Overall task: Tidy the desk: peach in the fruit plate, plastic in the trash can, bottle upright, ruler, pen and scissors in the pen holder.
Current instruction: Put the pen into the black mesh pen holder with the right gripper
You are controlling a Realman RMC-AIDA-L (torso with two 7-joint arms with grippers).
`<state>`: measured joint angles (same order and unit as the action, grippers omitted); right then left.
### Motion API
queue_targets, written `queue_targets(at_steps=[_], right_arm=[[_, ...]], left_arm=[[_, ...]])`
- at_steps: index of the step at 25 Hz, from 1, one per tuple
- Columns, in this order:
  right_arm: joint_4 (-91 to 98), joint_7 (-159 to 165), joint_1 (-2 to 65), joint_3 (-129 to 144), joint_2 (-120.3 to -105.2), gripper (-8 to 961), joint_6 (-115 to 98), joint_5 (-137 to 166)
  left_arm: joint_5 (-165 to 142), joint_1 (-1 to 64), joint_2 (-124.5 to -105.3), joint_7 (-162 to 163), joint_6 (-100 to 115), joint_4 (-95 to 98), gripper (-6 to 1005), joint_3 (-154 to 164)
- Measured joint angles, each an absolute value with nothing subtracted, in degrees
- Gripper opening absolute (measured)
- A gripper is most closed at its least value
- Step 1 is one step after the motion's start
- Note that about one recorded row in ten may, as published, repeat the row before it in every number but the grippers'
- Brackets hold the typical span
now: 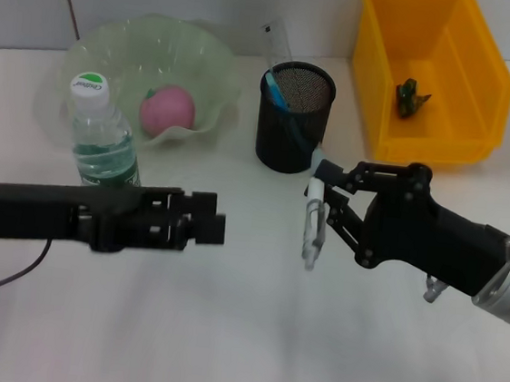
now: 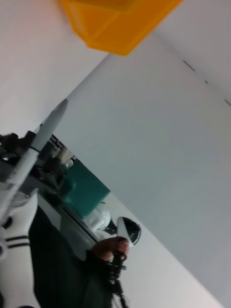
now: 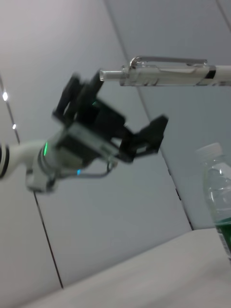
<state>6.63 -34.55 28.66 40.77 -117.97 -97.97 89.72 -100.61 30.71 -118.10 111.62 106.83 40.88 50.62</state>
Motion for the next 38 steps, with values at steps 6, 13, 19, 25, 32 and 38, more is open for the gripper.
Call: queue_targets(at_steps=[6, 13, 19, 25, 32, 38], right_arm=[[7.36, -23.79, 27.83, 37.7, -118.28, 135, -98.64, 89.73], [11.63, 0.41, 29.46, 29.6, -118.9, 135, -99.1, 89.73], [14.24, 21.43, 34.17, 27.0, -118.96, 136, -91.56, 89.6], [15.29, 33.45, 37.86, 27.7, -119.02, 136, -84.75, 89.79], [15.9, 39.93, 40.81, 27.73, -119.3, 136, -75.51, 89.99], [15.41, 41.99, 43.04, 29.29, -119.48, 136, -68.53, 90.0]], left_arm=[[-103.04, 29.05, -118.32, 98.19, 104.92, 41.14, 734, 50.81], [-99.17, 24.8, -118.88, 79.73, 93.78, 41.05, 732, 58.06], [-91.95, 23.39, -118.87, 69.31, 91.99, 38.93, 731, 61.22], [-87.76, 23.32, -118.84, 62.59, 91.81, 35.3, 730, 61.7], [-87.29, 23.39, -118.82, 62.7, 92.1, 34.93, 728, 62.09], [-86.47, 23.95, -119.06, 62.14, 91.43, 32.66, 727, 64.06]])
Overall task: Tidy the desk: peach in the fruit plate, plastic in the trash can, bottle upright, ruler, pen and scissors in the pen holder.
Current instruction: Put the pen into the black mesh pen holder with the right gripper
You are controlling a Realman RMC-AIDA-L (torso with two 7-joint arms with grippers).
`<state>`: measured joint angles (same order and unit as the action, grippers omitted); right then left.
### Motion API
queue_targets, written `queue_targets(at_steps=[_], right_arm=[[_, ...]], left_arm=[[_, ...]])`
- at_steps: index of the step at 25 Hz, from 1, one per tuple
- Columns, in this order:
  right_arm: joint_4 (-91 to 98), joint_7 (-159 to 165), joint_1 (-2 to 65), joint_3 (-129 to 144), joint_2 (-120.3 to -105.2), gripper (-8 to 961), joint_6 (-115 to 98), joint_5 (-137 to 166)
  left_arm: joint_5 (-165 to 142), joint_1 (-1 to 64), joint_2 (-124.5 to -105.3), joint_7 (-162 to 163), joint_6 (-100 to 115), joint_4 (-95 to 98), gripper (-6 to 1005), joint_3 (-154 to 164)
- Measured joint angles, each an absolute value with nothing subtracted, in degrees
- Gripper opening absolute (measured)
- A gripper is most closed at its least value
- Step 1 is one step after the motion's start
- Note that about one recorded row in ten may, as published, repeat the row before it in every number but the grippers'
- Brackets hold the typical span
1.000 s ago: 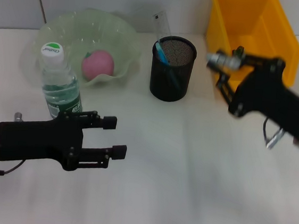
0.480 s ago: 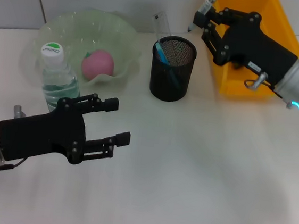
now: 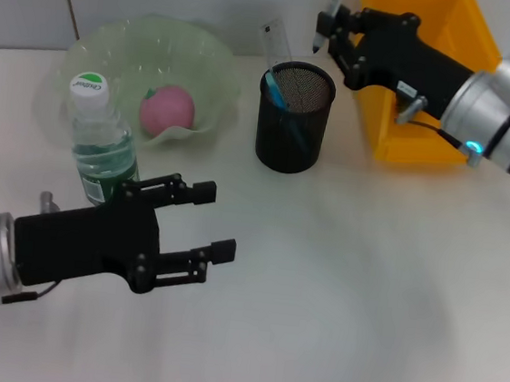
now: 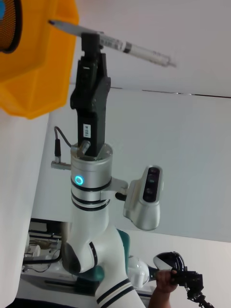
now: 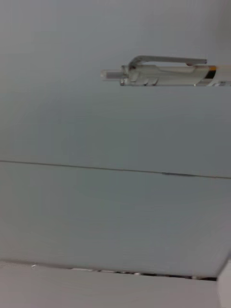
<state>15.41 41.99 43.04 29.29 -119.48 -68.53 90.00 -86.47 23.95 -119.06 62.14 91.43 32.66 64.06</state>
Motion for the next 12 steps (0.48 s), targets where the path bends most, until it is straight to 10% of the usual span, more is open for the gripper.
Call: queue_targets(at_steps=[12], right_arm=[[15.37, 47.64, 44.59, 35.47, -119.54, 135, -60.56, 89.73]], left_arm=[[-86.37, 24.65, -118.99, 61.84, 90.75, 30.52, 725, 64.54]])
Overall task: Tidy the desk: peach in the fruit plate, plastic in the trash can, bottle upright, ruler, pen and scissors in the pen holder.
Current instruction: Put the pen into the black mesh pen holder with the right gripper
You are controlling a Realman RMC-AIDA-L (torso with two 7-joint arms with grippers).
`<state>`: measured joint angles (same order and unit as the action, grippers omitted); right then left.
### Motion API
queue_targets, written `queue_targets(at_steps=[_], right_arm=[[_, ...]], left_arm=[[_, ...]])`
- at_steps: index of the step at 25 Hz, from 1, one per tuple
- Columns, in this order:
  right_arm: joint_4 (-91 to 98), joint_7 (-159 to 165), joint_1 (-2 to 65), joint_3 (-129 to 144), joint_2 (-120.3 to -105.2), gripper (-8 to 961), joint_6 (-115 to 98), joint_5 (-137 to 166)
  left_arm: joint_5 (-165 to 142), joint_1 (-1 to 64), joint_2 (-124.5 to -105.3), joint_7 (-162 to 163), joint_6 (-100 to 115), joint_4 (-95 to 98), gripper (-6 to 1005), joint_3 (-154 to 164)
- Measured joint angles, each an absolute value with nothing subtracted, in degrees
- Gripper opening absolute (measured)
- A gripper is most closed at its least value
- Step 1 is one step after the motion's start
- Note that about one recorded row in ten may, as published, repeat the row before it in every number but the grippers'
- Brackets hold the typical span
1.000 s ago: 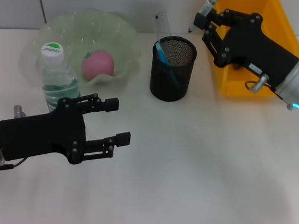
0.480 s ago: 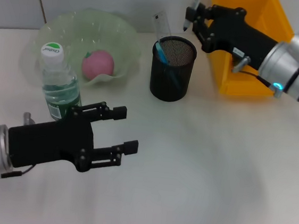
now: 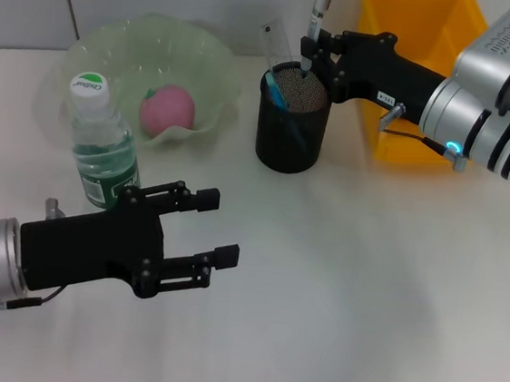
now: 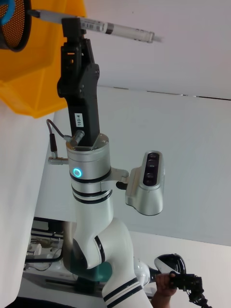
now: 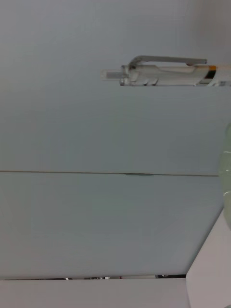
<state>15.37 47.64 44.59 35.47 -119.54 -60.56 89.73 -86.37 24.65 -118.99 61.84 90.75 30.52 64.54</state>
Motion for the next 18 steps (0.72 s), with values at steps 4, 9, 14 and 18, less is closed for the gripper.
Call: queue_targets(at_steps=[4, 9, 14, 18], right_arm=[[15.23, 48.79, 45.16, 37.35, -119.56, 135, -58.34, 89.71], [14.87, 49.87, 45.99, 38.92, -119.59, 136, -55.42, 89.67], [14.84, 50.71, 46.2, 40.18, -119.61, 135, -54.02, 89.67], [14.85, 50.75, 46.1, 40.3, -119.61, 136, -53.99, 89.67]], left_arm=[[-86.37, 24.7, -118.98, 62.07, 90.91, 30.5, 726, 64.67], [-86.38, 24.74, -118.94, 62.27, 91.06, 30.5, 726, 64.75], [-86.4, 24.69, -118.85, 62.36, 91.14, 30.5, 726, 64.77], [-86.4, 24.69, -118.79, 62.43, 91.14, 30.49, 727, 64.78]])
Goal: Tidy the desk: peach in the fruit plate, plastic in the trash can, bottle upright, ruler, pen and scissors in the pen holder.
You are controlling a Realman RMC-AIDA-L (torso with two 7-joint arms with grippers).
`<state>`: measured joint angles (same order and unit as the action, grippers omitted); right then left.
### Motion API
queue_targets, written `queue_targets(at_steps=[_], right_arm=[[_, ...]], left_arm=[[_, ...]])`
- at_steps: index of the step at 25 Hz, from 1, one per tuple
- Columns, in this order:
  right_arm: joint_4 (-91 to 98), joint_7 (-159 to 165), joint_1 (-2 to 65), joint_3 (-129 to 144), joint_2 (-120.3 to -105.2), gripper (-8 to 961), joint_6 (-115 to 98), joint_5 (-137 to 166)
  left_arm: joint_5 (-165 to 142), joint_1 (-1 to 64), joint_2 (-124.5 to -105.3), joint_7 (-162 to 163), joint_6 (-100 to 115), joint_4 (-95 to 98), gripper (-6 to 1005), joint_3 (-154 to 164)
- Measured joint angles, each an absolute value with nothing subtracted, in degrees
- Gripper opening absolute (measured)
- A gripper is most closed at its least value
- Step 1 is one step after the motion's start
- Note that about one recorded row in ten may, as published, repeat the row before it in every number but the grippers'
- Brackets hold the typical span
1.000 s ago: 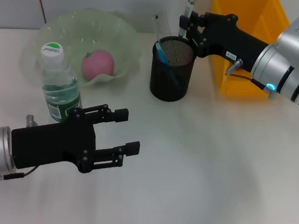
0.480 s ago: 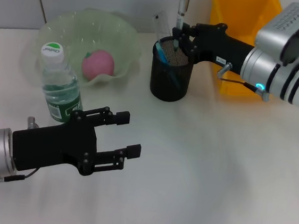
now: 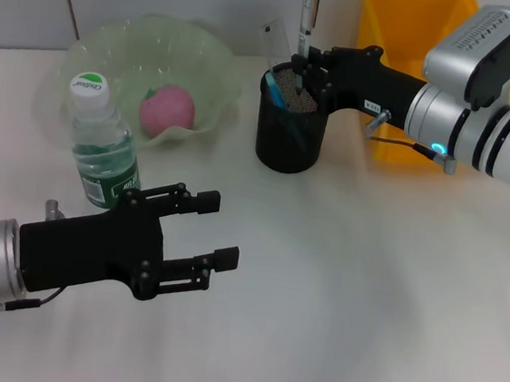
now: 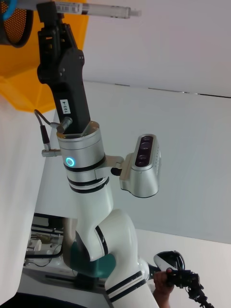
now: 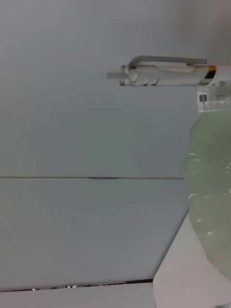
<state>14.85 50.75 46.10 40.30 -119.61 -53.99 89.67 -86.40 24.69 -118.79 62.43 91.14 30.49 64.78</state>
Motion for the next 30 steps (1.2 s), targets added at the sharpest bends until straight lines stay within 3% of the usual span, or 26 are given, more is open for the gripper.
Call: queue_targets(at_steps=[9, 23, 30], right_arm=[[15.2, 53.09, 45.62, 40.86, -119.57, 143, -54.08, 89.94], [19.57, 59.08, 42.27, 41.08, -119.41, 739, -59.24, 89.66], [28.51, 68.19, 34.17, 41.05, -118.74, 792, -72.15, 90.32]], left_arm=[[-86.42, 24.6, -118.64, 63.08, 91.14, 30.99, 728, 64.77], [-86.44, 24.76, -118.57, 63.9, 91.27, 31.43, 730, 64.77], [-87.15, 24.76, -118.29, 70.31, 91.5, 34.87, 731, 64.77]])
